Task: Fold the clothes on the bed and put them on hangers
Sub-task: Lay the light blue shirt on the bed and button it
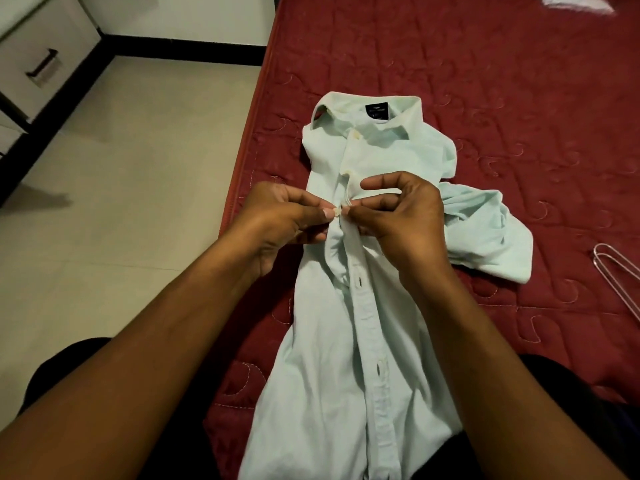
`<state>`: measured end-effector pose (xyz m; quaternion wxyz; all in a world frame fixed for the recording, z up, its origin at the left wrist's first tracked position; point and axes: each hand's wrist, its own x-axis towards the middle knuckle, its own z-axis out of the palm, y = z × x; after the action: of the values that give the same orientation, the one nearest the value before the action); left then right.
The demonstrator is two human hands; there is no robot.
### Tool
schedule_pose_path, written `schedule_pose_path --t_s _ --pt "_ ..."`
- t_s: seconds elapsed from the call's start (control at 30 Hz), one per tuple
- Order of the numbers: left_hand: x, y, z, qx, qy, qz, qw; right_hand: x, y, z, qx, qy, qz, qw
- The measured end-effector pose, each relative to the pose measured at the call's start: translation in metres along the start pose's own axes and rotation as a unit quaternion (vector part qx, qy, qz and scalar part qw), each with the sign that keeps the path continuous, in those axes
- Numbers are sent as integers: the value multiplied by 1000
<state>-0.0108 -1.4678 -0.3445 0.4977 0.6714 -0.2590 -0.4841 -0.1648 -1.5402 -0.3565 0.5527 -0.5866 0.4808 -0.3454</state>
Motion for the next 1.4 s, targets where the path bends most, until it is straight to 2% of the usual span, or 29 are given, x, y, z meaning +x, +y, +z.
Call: schedule_pose_path --t_s 0.27,0.5,0.7,0.83,0.97,1.03,1.1,1.17,1.27,1.33,1.4 --pt "4 -3 2 -5 23 -11 1000 0 0 -4 73 -28 37 996" --pt "8 -4 -1 -6 -4 -14 1000 -3 -7 -8 165 -52 109 979" --pt "10 -4 -2 10 -22 -10 1000 1 -3 -7 137 -34 95 985" --pt "10 -9 3 -1 -7 -22 1000 2 3 -4 59 -25 75 995" --pt "9 -11 9 -16 13 -34 999 5 4 -5 49 -17 84 995" --pt "9 -13 13 -17 20 -29 999 4 4 -5 24 -6 59 998" --pt "9 -15 17 -27 20 -24 999 3 6 -3 -62 19 -10 998" --pt "9 -15 19 -44 10 -25 999 2 7 0 -160 46 -99 981" --pt "10 -17 22 -52 5 -18 998 -2 7 5 -247 47 -205 946" --pt "12 -20 24 -53 31 -18 998 -6 8 11 -280 50 -245 927" --pt "15 -22 25 -34 49 -17 998 -9 7 14 -265 64 -244 931"
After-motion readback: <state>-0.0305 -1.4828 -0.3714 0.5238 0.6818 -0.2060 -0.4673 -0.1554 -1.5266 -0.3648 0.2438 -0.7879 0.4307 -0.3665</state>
